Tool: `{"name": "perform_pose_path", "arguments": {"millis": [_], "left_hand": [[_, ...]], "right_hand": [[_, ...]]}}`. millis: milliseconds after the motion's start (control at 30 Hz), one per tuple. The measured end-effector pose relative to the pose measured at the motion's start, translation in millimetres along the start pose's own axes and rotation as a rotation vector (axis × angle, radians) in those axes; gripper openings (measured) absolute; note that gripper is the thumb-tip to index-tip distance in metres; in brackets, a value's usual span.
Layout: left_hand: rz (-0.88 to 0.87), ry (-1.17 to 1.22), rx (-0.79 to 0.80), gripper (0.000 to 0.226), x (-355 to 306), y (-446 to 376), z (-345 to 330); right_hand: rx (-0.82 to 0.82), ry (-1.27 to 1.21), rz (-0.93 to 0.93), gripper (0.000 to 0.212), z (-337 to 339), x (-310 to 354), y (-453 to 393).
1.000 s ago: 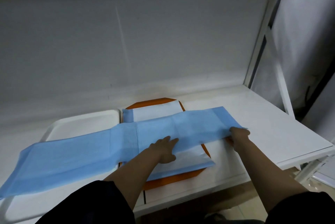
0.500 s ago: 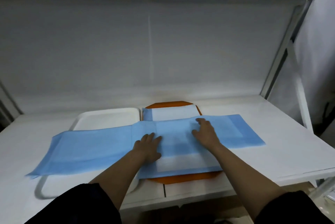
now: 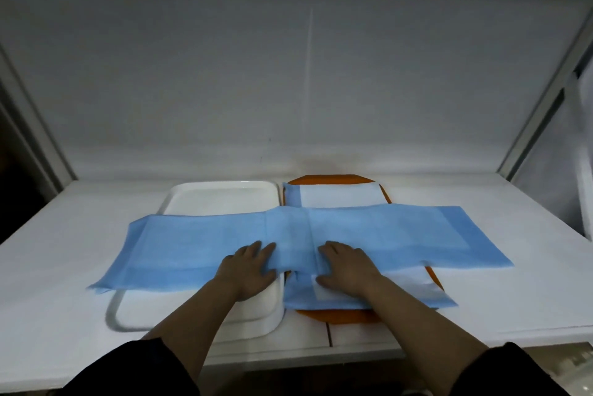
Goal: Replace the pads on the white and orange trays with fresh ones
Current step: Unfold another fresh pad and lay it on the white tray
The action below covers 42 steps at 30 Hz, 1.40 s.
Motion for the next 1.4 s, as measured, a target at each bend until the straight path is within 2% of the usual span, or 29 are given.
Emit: {"name": "perform_pose_path", "arguments": {"millis": [133,233,300,400,467,567,600,633,767,833,933,1033,1167,1267,1300,1400], "left_hand": [[-0.067,-0.152,-0.029,0.074,11.7,-1.6,-5.2],[-0.15,-0.257,-0.044,0.066,12.0,-6.2,-4.1],[-0.182,-0.315,-0.025,0.063,8.8,-7.4,-2.6],[-0.195,-0.365,-0.001,0.064,8.5,-9.5,-2.0],[-0.178,-0.364,0.021,0.064,7.5,-7.9,1.5],[-0.088,-0.363,0.044,0.06,6.3,-5.6,8.6],[-0.031,-0.357,0.027,0.057,7.1,-5.9,8.6],[0.014,-0.326,-0.06,0.054,8.6,-6.4,9.1],[-0.021,-0.259,-0.252,0.044,23.3,-10.9,0.1],[-0.013,-0.302,-0.308,0.038,30.5,-3.0,5.0],[-0.006,-0.378,-0.379,0.044,40.8,10.8,15.8],[-0.013,-0.414,-0.372,0.056,51.5,18.0,12.7],[-0.018,-0.422,-0.317,0.052,50.2,25.3,8.3],[-0.023,-0.422,-0.12,0.062,41.9,35.9,6.3],[0.007,-0.421,-0.172,0.063,45.6,34.3,0.4],[0.019,-0.36,-0.127,0.067,42.3,33.6,1.5]], "right_hand": [[-0.055,0.205,0.149,0.056,2.2,-2.3,-1.3],[-0.067,0.332,0.235,0.046,2.1,-2.5,-4.7],[-0.098,0.401,0.246,0.047,-1.8,-6.9,-8.5],[-0.129,0.437,0.252,0.048,-2.8,-12.2,-12.0],[-0.109,0.434,0.233,0.037,-1.8,-14.8,-8.4],[-0.093,0.363,0.207,0.034,0.0,-19.9,-4.4],[-0.107,0.363,0.202,0.034,2.4,-20.4,-3.7],[-0.123,0.385,0.204,0.033,3.4,-20.4,-2.6],[-0.115,0.415,0.183,0.036,4.2,-24.8,-1.8],[-0.133,0.435,0.184,0.035,4.7,-25.1,0.0],[-0.18,0.436,0.217,0.033,10.3,-16.7,5.7],[-0.211,0.438,0.276,0.032,13.6,-5.8,9.8],[-0.228,0.435,0.298,0.029,10.3,-3.8,11.5],[-0.239,0.439,0.303,0.03,5.2,-7.4,13.9],[-0.222,0.431,0.3,0.031,3.1,-10.1,14.4],[-0.187,0.423,0.233,0.039,3.4,-17.8,14.0]]}}
Point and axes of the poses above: each hand's wrist, its own y-axis away from the middle knuckle, its own z-axis out of the back of the hand, x = y × z, the point moved 3 cm from there along -y, towards the middle knuckle, and after that the axes turned 6 degrees about -y, right-handed, at the moved point
